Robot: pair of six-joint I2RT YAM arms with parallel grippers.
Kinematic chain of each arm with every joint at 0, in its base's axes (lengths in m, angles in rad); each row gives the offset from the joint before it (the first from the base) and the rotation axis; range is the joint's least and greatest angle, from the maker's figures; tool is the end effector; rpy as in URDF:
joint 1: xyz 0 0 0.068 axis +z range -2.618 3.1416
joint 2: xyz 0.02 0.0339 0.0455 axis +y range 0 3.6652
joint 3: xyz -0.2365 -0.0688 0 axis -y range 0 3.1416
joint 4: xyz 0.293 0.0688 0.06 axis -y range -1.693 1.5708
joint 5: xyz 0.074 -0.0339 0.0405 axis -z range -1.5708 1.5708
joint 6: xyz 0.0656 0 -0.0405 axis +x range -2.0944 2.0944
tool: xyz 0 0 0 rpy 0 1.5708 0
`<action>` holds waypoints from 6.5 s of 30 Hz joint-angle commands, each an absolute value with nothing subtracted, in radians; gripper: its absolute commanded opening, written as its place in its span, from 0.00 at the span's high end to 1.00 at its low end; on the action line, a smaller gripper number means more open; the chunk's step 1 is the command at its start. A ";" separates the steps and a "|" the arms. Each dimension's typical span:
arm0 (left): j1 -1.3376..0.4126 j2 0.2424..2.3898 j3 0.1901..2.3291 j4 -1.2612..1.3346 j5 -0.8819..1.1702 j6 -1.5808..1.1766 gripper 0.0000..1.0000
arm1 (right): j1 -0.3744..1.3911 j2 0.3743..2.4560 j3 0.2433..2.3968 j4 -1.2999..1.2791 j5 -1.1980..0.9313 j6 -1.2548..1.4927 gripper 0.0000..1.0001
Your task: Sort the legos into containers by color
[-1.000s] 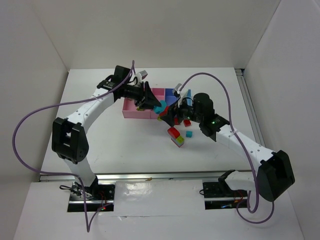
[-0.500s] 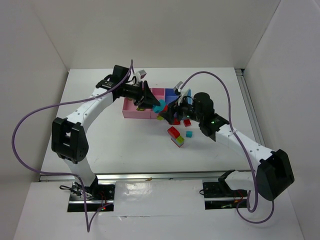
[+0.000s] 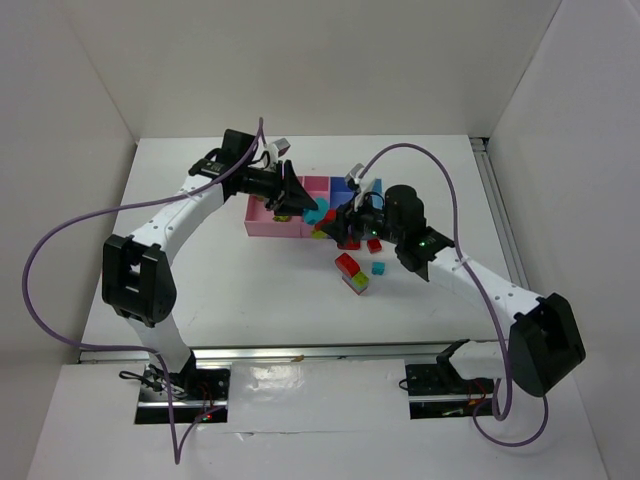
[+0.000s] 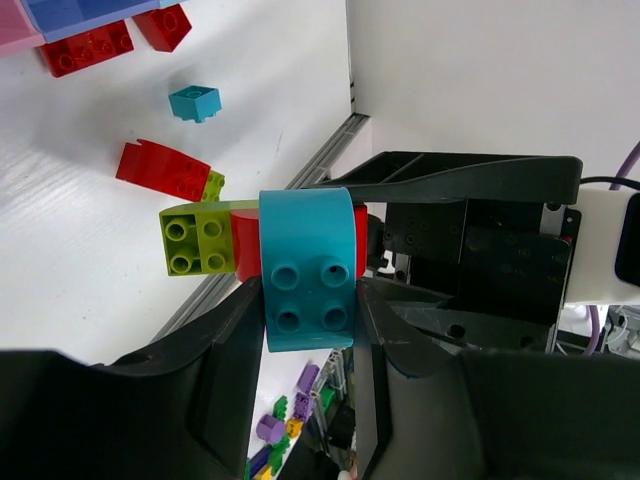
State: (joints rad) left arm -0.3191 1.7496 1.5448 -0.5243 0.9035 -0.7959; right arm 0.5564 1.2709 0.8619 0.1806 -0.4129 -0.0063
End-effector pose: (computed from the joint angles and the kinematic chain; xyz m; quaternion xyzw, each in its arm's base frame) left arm 0.4079 -0.1890 0.2690 -0.0206 0.8401 -0.5326 0.1011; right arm 0.3032 0.2196 0.2476 -0.3353 0.7009 0.3198 0.5422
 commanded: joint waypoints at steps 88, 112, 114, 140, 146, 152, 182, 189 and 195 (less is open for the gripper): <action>-0.463 2.240 2.146 -0.750 0.058 -0.408 0.34 | 0.565 1.049 0.963 -0.156 0.462 0.184 0.98; -0.311 1.731 1.537 -0.354 1.185 -0.286 0.02 | 0.448 1.143 1.124 -0.207 -0.179 0.389 0.98; -0.311 1.721 1.528 -0.354 1.225 -0.276 0.02 | 0.413 1.143 1.114 -0.164 -0.225 0.413 0.98; -0.362 1.707 1.514 0.129 1.313 -0.634 0.09 | 0.202 1.308 1.080 0.319 -1.066 0.746 1.00; -0.408 1.741 1.597 -0.099 1.293 -0.470 0.07 | 0.202 1.318 1.080 0.359 -1.077 0.767 1.00; -0.426 1.761 1.597 -0.101 1.284 -0.469 0.10 | 0.202 1.328 1.080 0.368 -1.086 0.778 1.00; -0.454 1.781 1.578 -0.120 1.333 -0.448 1.00 | 0.202 1.318 1.071 0.365 -0.941 0.767 1.00; -0.454 1.799 1.559 -0.071 1.324 -0.488 1.00 | 0.241 1.299 1.071 0.374 -0.712 0.735 1.00; -0.436 1.821 1.629 -0.230 1.231 -0.407 1.00 | 0.268 1.263 1.062 0.286 -0.390 0.643 1.00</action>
State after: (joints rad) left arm -0.4500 1.7996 1.5726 -0.1555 1.2732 -0.4686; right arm 0.2611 1.3266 1.0416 0.2985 -0.6067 0.7120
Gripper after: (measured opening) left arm 0.426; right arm 0.447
